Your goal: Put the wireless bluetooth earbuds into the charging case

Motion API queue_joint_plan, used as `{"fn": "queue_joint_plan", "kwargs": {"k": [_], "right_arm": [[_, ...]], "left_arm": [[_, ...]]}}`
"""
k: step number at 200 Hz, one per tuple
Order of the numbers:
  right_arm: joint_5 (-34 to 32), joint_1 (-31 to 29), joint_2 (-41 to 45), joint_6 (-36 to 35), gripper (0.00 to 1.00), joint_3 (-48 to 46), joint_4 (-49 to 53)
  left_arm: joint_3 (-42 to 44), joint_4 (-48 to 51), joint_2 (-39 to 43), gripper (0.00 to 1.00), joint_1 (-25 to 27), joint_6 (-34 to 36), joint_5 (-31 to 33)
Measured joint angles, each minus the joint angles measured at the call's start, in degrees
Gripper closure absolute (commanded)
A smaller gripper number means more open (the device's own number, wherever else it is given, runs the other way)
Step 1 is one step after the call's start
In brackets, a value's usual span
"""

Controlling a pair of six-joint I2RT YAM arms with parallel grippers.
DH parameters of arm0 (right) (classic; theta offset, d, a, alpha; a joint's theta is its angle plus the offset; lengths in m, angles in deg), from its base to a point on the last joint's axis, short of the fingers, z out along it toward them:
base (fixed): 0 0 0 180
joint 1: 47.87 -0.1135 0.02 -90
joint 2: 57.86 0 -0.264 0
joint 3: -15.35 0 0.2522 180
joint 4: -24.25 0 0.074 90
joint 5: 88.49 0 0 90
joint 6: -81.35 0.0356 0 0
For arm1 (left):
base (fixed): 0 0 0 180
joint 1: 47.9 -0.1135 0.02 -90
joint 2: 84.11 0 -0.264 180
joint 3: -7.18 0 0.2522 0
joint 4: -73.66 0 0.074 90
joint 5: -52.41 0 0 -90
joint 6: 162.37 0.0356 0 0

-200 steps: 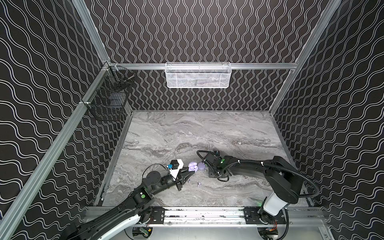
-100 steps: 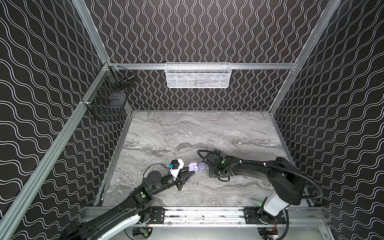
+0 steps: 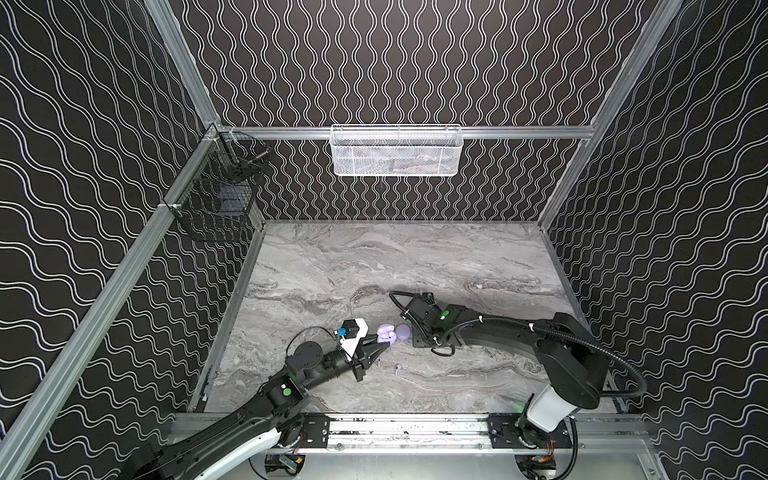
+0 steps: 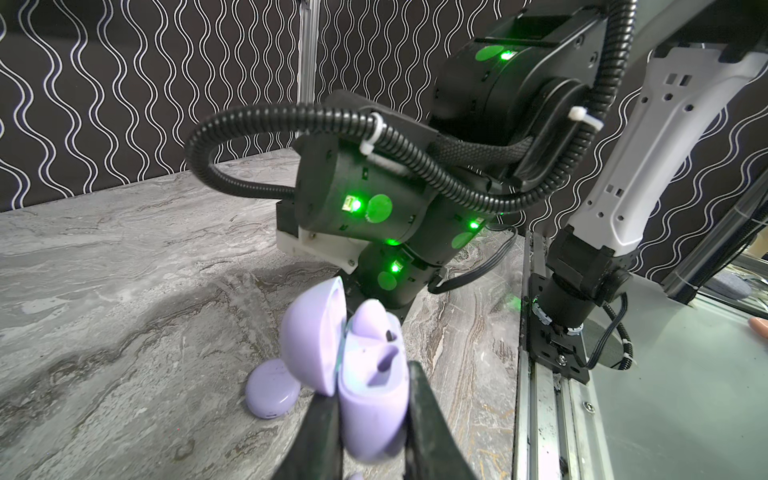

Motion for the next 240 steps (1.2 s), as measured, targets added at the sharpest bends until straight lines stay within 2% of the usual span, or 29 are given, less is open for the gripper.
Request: {"fn": "queue_joint_plan", "kwargs": {"k": [240], "right_arm": [[0.5,1.4,-4.8,-1.0,0.69,0.9,0.6]], "left_arm": [[0.0,0.0,-0.6,1.0,0.0,0.0,0.0]]}}
